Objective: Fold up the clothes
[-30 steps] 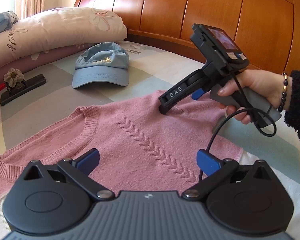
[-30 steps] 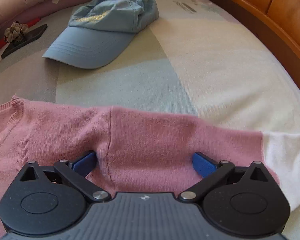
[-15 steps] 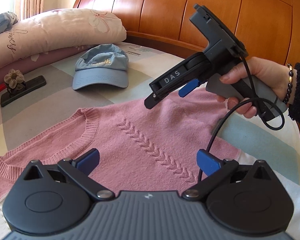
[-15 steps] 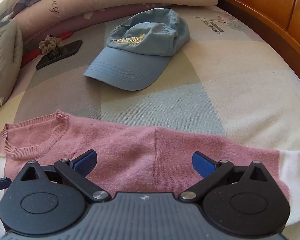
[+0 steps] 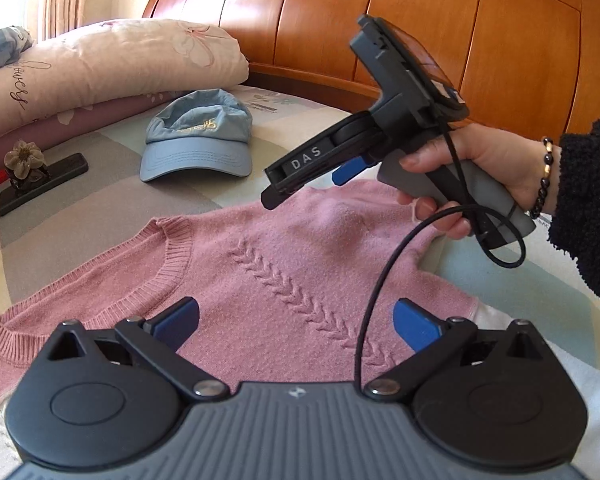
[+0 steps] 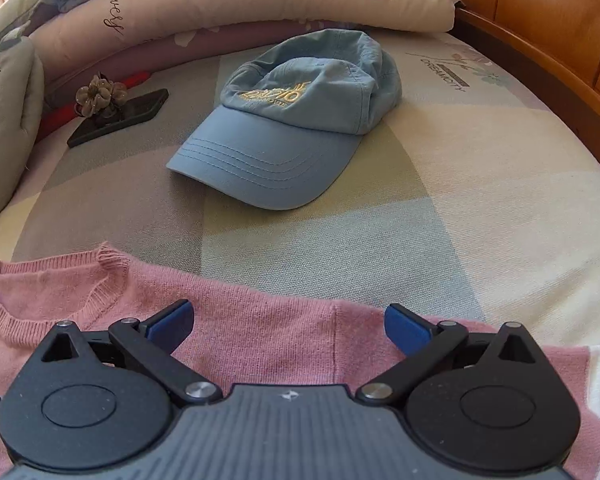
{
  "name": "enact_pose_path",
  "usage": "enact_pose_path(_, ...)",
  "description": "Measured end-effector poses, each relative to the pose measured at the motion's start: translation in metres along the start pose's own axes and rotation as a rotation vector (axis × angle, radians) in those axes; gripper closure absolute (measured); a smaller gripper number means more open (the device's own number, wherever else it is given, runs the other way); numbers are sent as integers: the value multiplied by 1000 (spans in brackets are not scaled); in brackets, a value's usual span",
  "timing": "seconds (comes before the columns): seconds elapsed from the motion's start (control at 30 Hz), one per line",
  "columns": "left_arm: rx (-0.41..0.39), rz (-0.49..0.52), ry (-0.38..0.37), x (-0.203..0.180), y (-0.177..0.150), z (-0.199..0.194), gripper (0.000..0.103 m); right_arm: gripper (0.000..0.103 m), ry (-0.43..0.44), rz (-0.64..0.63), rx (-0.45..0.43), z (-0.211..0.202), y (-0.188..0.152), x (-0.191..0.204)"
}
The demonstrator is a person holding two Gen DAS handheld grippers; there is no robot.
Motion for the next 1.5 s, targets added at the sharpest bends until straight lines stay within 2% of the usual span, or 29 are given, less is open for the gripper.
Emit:
enact_pose_path(0.1, -19, 9, -22, -4, 2, -7, 1, 0, -29, -80, -11, -25, -17, -2)
enact_pose_path(0.23, -35, 33, -58, -14, 4, -12, 1, 0, -101, -139, -16, -34, -37, -10)
enact_pose_path(0.33, -38, 54, -75, -21, 3, -13, 1, 0, -9, -102, -72, -31, -38, -12)
enact_pose_path(0.4, -34, 61, -83, -25, 3, -13, 1, 0, 39, -108, -69, -20, -41, -6)
enact_pose_path(0.43, -33, 65, -86, -26, 3, -12, 1, 0, 29, -136, -59, -13, -45, -3)
enact_pose_path(0.5, -31, 73, -88, -29, 3, -13, 1, 0, -3, -194, -98, -5, -63, -1)
enact_pose_path(0.63, -39, 75, -102, -31, 3, -16, 1, 0, 26, -156, -152, -17, -89, -24)
enact_pose_path(0.77, -49, 82, -112, -34, 4, -19, 1, 0, -18, -194, -113, -41, -105, -25)
enact_pose_path(0.9, -42, 101, -103, -40, 4, -17, 1, 0, 36, -160, -158, -50, -105, -21)
enact_pose_path(0.97, -36, 112, -98, -43, 3, -16, 1, 0, 5, -145, -103, -35, -113, -24)
enact_pose_path(1.03, -37, 116, -104, -45, 3, -16, 1, 0, 10, -148, -139, -37, -125, -27)
enact_pose_path(1.17, -36, 115, -115, -45, 3, -14, 1, 0, 41, -117, -110, -57, -128, -37)
enact_pose_path(1.27, -36, 110, -111, -44, 3, -14, 1, 0, 6, -59, -134, -76, -115, -57)
enact_pose_path(1.4, -38, 100, -101, -41, 4, -13, 1, 0, -162, 88, -205, -97, -90, -114)
enact_pose_path(1.5, -31, 92, -97, -39, 3, -10, 1, 0, -297, 221, -146, -88, -76, -165)
Point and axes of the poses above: each gripper's, at about its wrist camera, not at the fingertips, and z roughly the way its jaws point, x to its left, y to its top, the point moved 5 cm from there along z, roughly the way its jaws point, and after that the axes turned 7 degrees about x, right-handed, at the moved point
